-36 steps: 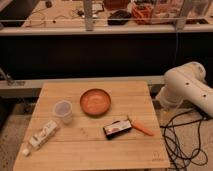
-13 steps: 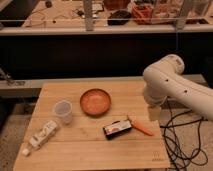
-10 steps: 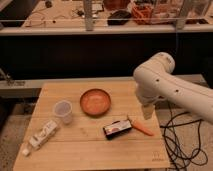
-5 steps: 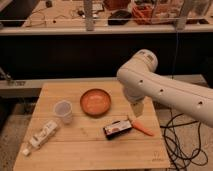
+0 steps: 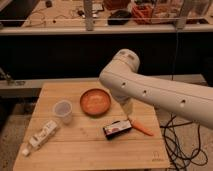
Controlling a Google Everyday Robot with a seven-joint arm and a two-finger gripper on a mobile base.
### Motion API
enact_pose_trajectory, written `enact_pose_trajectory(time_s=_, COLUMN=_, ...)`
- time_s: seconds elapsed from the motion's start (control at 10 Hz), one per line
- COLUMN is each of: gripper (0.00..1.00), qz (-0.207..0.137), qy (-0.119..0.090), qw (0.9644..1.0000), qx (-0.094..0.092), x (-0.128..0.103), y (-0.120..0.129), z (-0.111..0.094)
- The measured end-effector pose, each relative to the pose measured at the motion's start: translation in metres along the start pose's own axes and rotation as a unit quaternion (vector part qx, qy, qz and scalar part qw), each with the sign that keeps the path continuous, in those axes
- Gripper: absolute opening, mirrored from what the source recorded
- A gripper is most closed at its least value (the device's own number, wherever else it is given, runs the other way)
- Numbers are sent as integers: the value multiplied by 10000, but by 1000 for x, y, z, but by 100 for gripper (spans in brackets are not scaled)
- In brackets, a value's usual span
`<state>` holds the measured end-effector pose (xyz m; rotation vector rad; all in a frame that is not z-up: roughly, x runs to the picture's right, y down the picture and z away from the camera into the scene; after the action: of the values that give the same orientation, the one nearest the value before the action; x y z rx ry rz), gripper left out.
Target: Pick up the ceramic cup
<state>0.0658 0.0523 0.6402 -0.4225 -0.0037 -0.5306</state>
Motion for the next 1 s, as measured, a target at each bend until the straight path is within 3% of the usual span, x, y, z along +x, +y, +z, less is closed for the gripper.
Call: enact_pose_trajectory(time_s=1.0, gripper=80, qz=-857, qy=122, qw=9956, qx=357, x=-55, y=-48, z=-5)
